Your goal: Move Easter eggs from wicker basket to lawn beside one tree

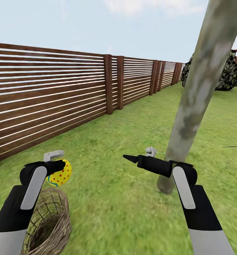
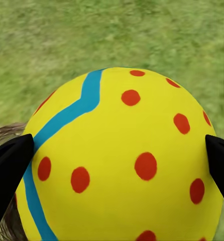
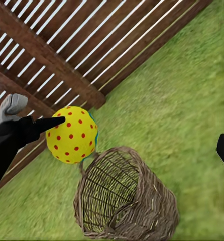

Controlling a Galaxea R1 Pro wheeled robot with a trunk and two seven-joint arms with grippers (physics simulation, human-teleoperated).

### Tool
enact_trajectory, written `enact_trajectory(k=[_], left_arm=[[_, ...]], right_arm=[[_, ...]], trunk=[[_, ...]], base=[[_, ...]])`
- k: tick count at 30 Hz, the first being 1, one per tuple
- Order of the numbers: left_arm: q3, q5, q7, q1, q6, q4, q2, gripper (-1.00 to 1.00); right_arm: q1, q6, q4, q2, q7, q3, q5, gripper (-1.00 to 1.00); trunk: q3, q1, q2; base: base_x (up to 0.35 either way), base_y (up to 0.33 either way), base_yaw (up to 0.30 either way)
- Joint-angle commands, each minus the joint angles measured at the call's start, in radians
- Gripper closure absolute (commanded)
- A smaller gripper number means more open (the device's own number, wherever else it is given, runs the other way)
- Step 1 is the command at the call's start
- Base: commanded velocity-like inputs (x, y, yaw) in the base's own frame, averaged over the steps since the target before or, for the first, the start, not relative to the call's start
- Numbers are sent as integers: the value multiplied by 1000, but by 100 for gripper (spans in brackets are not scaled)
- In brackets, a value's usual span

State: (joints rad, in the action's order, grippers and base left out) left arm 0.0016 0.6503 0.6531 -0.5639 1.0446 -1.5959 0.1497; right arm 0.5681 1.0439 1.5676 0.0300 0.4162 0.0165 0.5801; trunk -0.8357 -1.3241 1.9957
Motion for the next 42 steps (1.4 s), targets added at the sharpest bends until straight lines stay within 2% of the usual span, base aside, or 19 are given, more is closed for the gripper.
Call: enact_trajectory(k=[1, 6, 20, 34, 42], left_arm=[[-1, 11, 10, -1, 3, -1, 0, 100], [-1, 11, 10, -1, 3, -1, -1, 100], [-3, 9, 11, -1, 3, -1, -2, 100], [-6, 9, 15, -1, 3, -1, -2, 100], [-27, 9, 41, -1, 3, -1, -2, 100]], right_arm=[[0, 3, 0, 0, 10, -1, -10, -100], [-1, 3, 0, 1, 10, -1, -10, -100], [-2, 3, 0, 1, 10, -1, -11, -100], [-12, 3, 0, 1, 10, -1, -10, -100], [-14, 3, 0, 1, 10, -1, -9, -100]], trunk=[[3, 4, -7], [19, 23, -42], [77, 77, -140], [141, 131, -238], [177, 161, -294]], base=[[0, 0, -82], [-105, 0, -26], [-328, 0, -74], [-128, 0, -119], [-337, 0, -119]])
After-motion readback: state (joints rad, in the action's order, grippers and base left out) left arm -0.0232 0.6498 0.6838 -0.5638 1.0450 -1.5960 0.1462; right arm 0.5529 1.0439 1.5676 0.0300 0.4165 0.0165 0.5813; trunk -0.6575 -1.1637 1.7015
